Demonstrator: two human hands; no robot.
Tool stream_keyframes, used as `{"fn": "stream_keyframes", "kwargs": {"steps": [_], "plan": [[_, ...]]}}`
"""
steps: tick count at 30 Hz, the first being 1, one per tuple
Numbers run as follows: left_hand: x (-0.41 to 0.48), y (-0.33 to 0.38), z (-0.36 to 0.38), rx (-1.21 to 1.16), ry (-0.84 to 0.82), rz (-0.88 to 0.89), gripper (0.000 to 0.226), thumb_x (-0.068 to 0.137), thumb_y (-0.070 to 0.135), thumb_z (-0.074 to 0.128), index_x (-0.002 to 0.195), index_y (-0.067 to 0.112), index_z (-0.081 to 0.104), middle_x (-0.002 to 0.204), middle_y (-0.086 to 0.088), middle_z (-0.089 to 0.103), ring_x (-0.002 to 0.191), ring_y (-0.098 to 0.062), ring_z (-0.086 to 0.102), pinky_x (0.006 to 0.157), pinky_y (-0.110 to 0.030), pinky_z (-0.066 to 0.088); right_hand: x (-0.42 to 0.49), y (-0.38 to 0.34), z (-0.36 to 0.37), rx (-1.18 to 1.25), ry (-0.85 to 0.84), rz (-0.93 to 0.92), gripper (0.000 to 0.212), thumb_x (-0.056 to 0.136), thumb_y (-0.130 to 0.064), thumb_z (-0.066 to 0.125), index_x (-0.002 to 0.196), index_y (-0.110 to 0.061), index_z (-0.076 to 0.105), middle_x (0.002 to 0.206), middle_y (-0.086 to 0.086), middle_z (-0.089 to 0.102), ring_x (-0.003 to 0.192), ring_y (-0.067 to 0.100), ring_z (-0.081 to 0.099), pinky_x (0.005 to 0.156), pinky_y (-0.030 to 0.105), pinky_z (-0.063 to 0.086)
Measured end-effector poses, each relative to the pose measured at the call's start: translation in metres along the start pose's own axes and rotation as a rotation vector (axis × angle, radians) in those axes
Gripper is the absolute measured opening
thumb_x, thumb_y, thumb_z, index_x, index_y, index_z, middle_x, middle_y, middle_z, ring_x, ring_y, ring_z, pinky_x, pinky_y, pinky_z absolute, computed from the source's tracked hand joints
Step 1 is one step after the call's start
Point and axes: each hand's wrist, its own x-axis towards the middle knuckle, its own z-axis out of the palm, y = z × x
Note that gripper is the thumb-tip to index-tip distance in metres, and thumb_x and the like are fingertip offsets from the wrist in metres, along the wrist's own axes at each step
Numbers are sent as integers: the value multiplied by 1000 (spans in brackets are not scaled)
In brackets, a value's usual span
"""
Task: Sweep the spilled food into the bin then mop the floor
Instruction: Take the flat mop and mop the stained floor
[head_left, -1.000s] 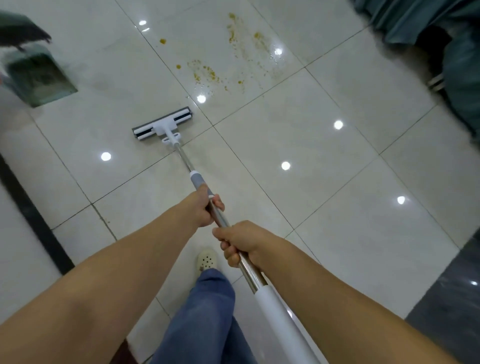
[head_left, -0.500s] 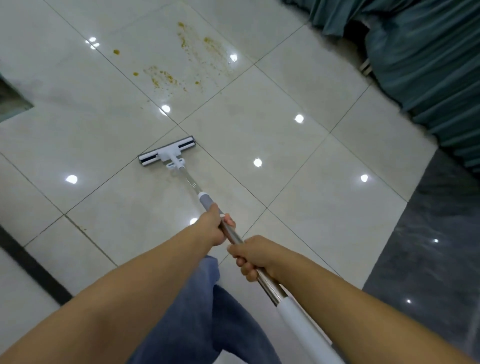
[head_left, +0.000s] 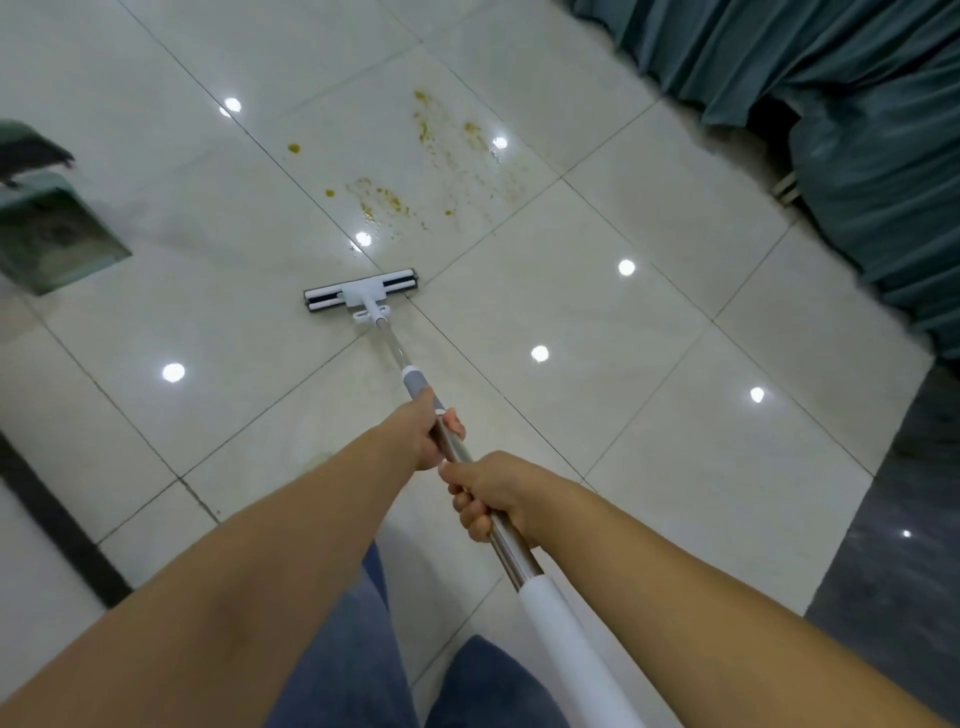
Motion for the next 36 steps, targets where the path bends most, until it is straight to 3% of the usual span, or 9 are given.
{"fn": "stream_keyframes", "kwargs": {"steps": [5, 13, 21, 27, 36], "plan": [[17, 135, -7, 11, -53, -9, 39, 95, 42, 45, 75, 10, 38, 37, -2, 39, 24, -11, 33, 33, -12, 32, 23, -124, 48, 48, -4, -1, 26, 97, -25, 54, 76, -10, 49, 56, -1, 42, 33, 4, 33, 33, 13, 32], [47, 310, 0, 97, -8, -20, 45, 92, 52, 46, 75, 11, 37, 54, -1, 37, 25, -11, 31, 31, -11, 30, 61, -282, 99, 137, -50, -21, 24, 96, -21, 54, 76, -10, 48, 56, 0, 42, 32, 4, 33, 32, 14, 31], [74, 432, 38, 73, -8, 1, 42, 96, 44, 42, 71, 11, 39, 48, -1, 37, 23, -12, 30, 31, -9, 29, 83, -413, 98, 127, -67, -43, 24, 95, -20, 56, 76, -8, 48, 56, 1, 41, 28, 5, 34, 31, 13, 32], [86, 514, 61, 45, 18, 34, 42, 95, 44, 45, 71, 9, 41, 56, -1, 38, 22, -11, 31, 31, -9, 30, 102, -498, 101, 119, -116, -38, 25, 96, -18, 54, 74, -9, 46, 57, 1, 40, 28, 5, 33, 31, 12, 32], [111, 613, 71, 79, 81, 68, 33, 97, 33, 44, 73, 10, 40, 60, -2, 39, 22, -9, 30, 32, -9, 29, 140, -591, 127, 127, -88, -65, 22, 94, -16, 54, 73, -9, 49, 55, 1, 41, 31, 6, 35, 32, 14, 33]]}}
